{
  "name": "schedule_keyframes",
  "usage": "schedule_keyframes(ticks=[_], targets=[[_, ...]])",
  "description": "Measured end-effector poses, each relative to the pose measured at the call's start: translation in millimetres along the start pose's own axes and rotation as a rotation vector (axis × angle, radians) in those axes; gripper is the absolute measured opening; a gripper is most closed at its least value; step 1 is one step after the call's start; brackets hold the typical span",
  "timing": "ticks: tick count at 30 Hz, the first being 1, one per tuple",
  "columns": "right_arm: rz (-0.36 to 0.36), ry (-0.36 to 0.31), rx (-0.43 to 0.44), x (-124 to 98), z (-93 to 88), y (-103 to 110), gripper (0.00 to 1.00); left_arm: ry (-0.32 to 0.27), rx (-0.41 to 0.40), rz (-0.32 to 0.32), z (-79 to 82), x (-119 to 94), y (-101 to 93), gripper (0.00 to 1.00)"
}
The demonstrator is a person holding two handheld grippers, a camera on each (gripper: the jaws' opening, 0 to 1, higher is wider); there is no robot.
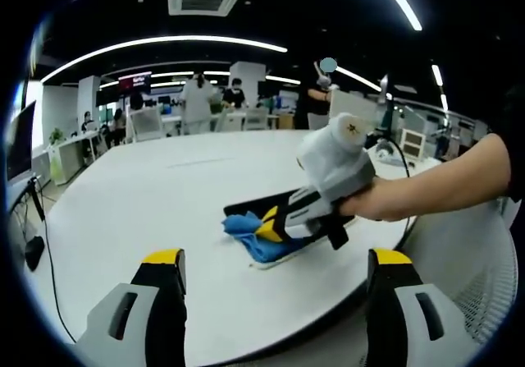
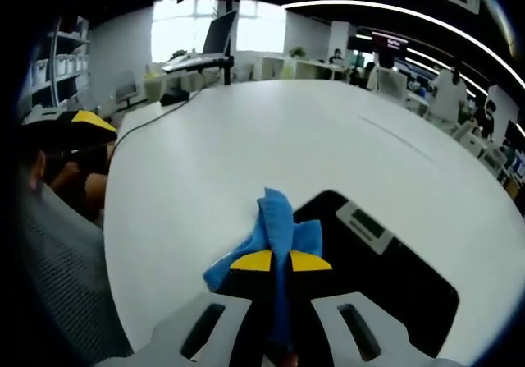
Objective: Wipe the mirror surface with the cleaning cloth until all visible marks leave the cleaned area.
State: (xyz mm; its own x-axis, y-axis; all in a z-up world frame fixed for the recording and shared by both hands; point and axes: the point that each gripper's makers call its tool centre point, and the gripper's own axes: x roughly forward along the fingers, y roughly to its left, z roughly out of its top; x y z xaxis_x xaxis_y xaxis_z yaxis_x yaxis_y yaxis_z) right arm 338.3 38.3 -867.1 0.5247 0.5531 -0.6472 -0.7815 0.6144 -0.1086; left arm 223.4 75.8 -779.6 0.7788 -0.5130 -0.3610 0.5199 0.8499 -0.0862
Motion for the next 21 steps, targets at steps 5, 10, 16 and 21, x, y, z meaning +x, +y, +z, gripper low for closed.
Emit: schedule_keyframes(ticks=[5,10,16,21], targets=[[-0.011,0.008,-0.004,4.5,3.1,-7.0,0.0,-0.005,0.002,0.005,1.0,-0.4,0.8,0.92],[-0.023,0.017,-0.001,9.4,6.2,-14.5,0.0,-0.008,0.001,0.003,1.3,-0.4,0.4,0.92],[-0.043,0.026,-0.006,16.4,10.7,-24.7,0.0,-0.005,0.001,0.001,0.7,-0.3,-0.1,0.91],[-0.058,0.037,-0.003,22.3,14.4,-33.8,0.0,-0.003,0.001,0.001,0.4,-0.2,-0.2,0.91]])
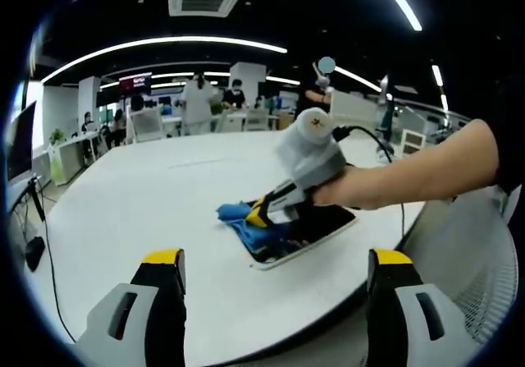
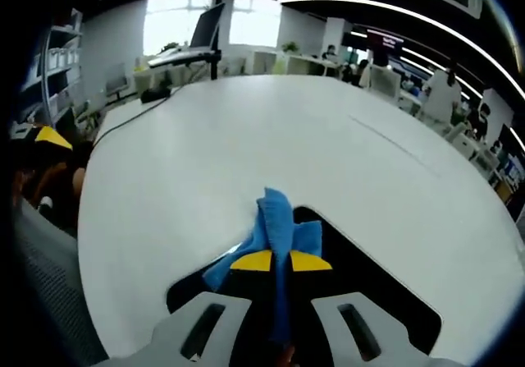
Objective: Wipe the mirror surface with the cleaning cloth until all visible marks leave the cleaned area.
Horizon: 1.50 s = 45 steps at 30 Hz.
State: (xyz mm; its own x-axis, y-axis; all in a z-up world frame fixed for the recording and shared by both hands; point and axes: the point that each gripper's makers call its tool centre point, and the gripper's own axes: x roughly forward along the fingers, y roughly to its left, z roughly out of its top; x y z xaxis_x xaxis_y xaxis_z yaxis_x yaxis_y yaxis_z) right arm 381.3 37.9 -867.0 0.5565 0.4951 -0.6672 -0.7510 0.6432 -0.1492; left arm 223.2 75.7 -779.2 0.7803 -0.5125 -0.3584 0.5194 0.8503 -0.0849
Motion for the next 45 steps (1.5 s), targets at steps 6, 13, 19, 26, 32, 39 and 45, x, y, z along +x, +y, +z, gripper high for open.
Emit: schedule_keyframes(ticks=[6,13,19,26,32,39,45], targets=[[-0.025,-0.003,0.023,6.9,3.5,-9.2,0.0,0.004,-0.001,0.001,-0.4,0.1,-0.2,0.92],[-0.081,-0.004,0.05,16.7,7.4,-22.6,0.0,0.006,-0.001,-0.003,-0.5,0.3,-0.9,0.92],[-0.117,-0.008,0.077,19.0,8.5,-26.0,0.0,0.0,0.001,-0.009,0.5,0.3,-1.9,0.92],[-0.149,-0.012,0.08,17.0,10.2,-23.9,0.0,0.005,0.002,-0.021,-0.3,0.4,-3.6,0.92],[-0.162,-0.015,0.111,15.5,10.6,-22.5,0.0,0.003,0.002,-0.017,-0.2,0.4,-2.3,0.92],[-0.121,-0.017,0.172,14.2,9.8,-22.9,0.0,0.004,0.005,-0.017,-0.2,0.7,-2.2,0.92],[-0.102,-0.017,0.176,13.9,9.4,-22.5,0.0,-0.001,0.004,-0.015,0.6,0.6,-1.9,0.92]])
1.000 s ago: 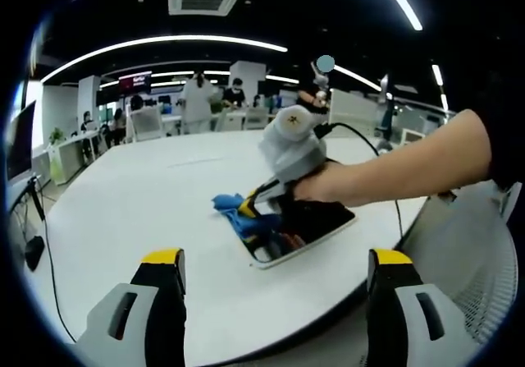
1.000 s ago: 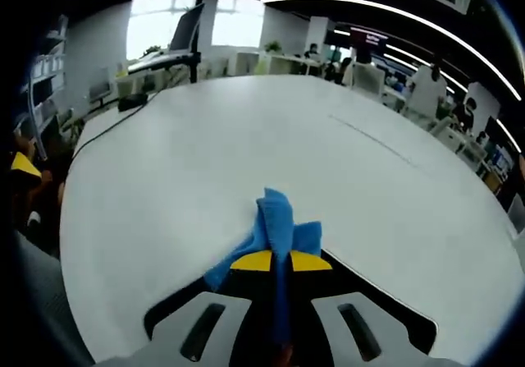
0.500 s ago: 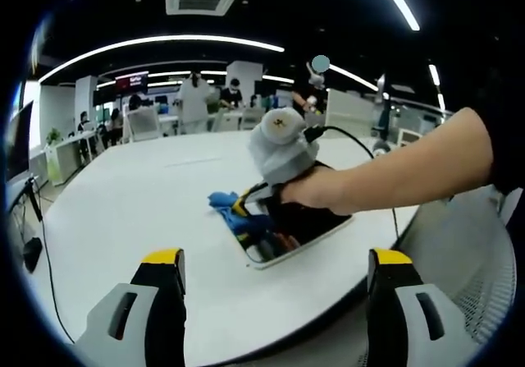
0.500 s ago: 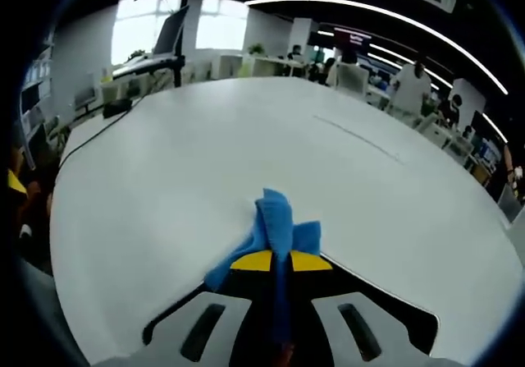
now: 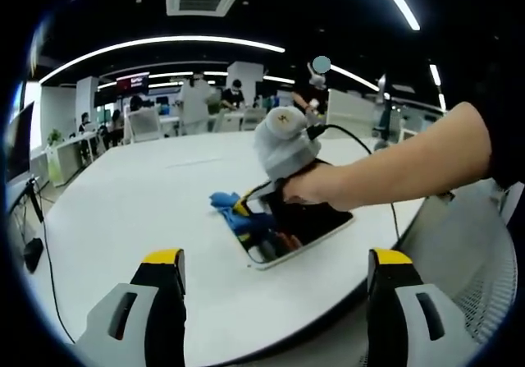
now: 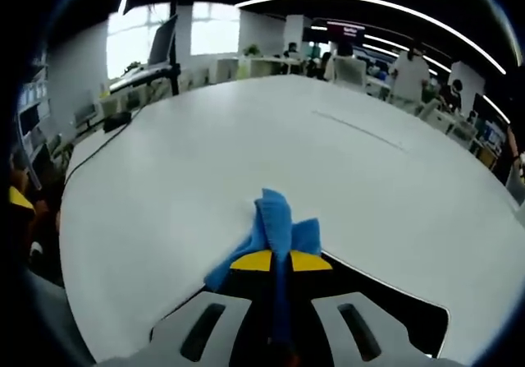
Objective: Wipe the mirror surface with the cleaning cloth until all visible marks leave the cleaned area.
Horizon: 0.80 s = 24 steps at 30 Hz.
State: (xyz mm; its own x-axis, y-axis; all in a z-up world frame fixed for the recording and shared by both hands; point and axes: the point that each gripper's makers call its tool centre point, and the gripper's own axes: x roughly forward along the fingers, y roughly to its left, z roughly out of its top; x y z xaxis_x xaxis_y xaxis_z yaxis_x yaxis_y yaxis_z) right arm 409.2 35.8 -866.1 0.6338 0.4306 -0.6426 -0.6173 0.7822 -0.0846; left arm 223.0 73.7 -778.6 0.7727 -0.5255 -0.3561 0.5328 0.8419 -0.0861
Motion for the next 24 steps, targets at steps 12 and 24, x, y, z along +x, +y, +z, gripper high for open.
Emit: schedule_keyframes(ticks=[12,24], targets=[[0.003,0.017,0.023,-5.7,-6.9,-11.0,0.0,0.003,0.001,0.003,-0.3,0.1,0.1,0.91],[-0.028,0.044,0.027,-17.5,-20.3,-34.4,0.0,0.006,-0.001,0.006,-0.7,-0.1,-0.3,0.91]])
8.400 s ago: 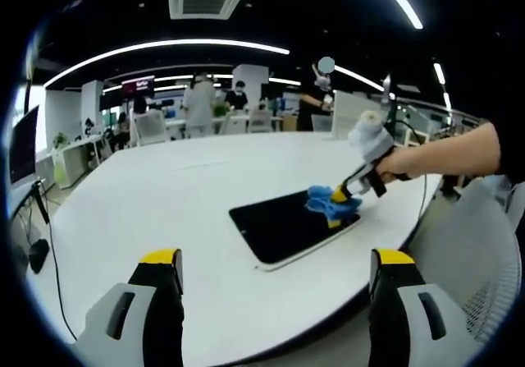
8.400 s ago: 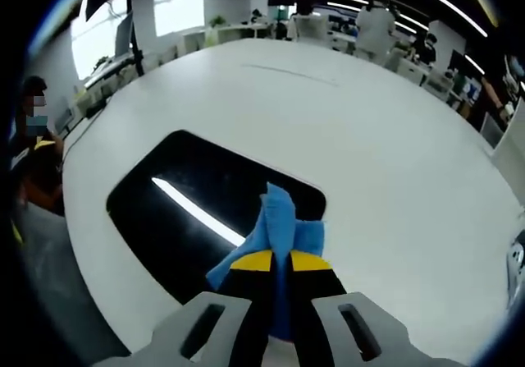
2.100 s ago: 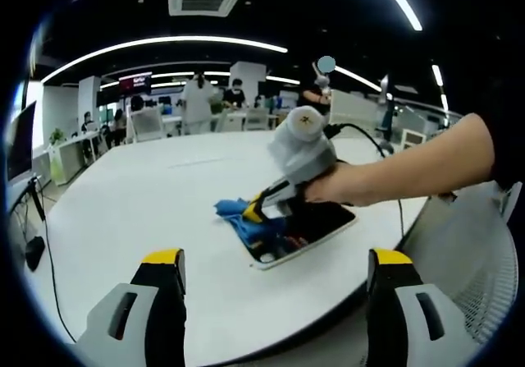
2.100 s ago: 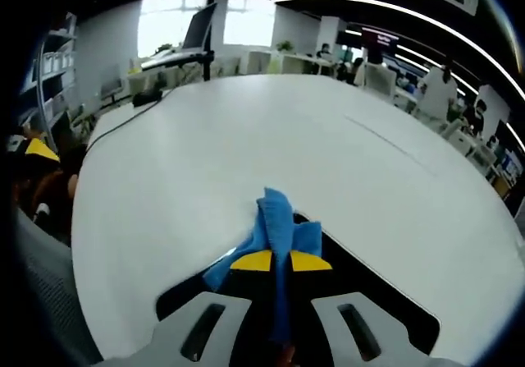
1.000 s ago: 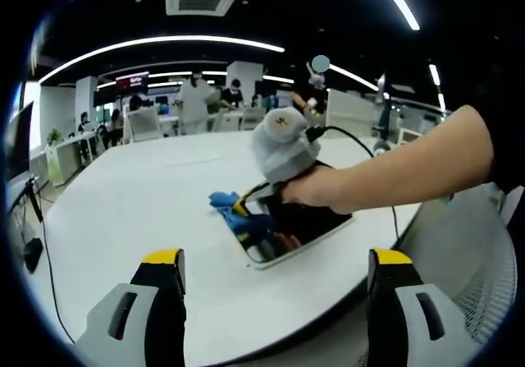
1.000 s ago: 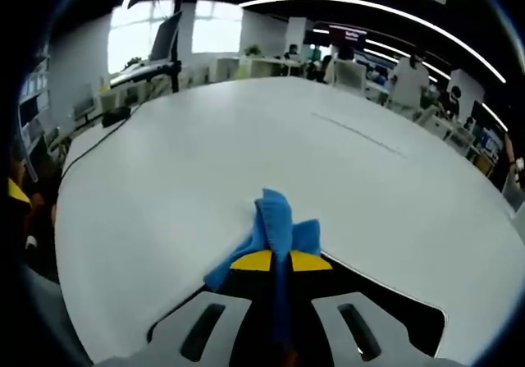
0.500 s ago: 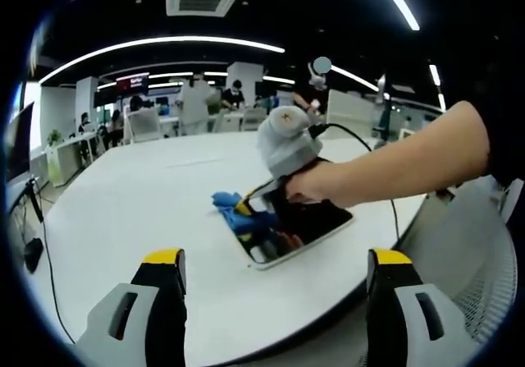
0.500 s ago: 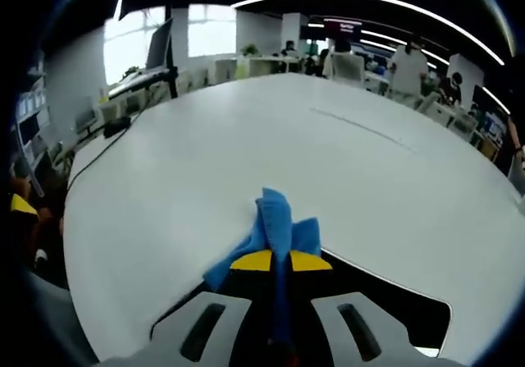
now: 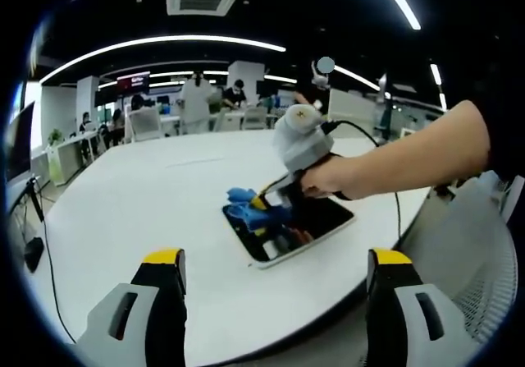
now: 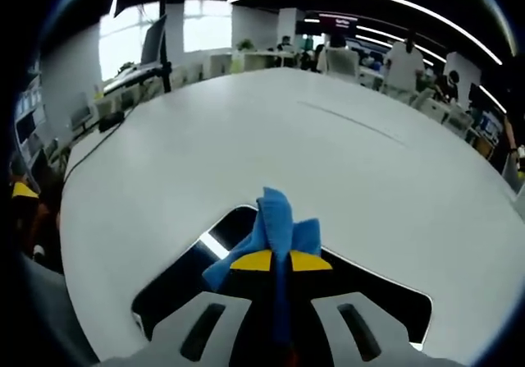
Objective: Wipe the mirror surface with the cleaning cloth until all visible marks leave the cleaned area.
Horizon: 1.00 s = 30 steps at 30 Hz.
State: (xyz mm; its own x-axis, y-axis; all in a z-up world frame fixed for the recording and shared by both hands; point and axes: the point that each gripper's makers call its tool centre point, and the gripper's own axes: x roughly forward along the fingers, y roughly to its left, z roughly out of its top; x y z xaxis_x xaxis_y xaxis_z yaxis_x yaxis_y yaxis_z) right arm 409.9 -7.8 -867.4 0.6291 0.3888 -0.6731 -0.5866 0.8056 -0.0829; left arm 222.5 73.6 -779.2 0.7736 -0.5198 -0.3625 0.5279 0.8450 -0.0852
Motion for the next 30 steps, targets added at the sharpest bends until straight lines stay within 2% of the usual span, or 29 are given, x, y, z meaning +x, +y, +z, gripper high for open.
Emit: schedule_keyframes(ticks=[15,19,30], targets=[[0.008,0.017,0.022,-1.6,-3.0,-3.5,0.0,0.006,-0.001,0.001,-1.4,0.2,0.4,0.91],[0.034,0.024,0.071,-2.3,-3.4,-3.9,0.0,0.005,-0.001,0.0,-1.4,0.1,0.7,0.91],[0.059,0.059,0.043,-3.5,-5.1,-0.5,0.0,0.012,-0.002,0.0,-2.6,0.2,1.3,0.9]])
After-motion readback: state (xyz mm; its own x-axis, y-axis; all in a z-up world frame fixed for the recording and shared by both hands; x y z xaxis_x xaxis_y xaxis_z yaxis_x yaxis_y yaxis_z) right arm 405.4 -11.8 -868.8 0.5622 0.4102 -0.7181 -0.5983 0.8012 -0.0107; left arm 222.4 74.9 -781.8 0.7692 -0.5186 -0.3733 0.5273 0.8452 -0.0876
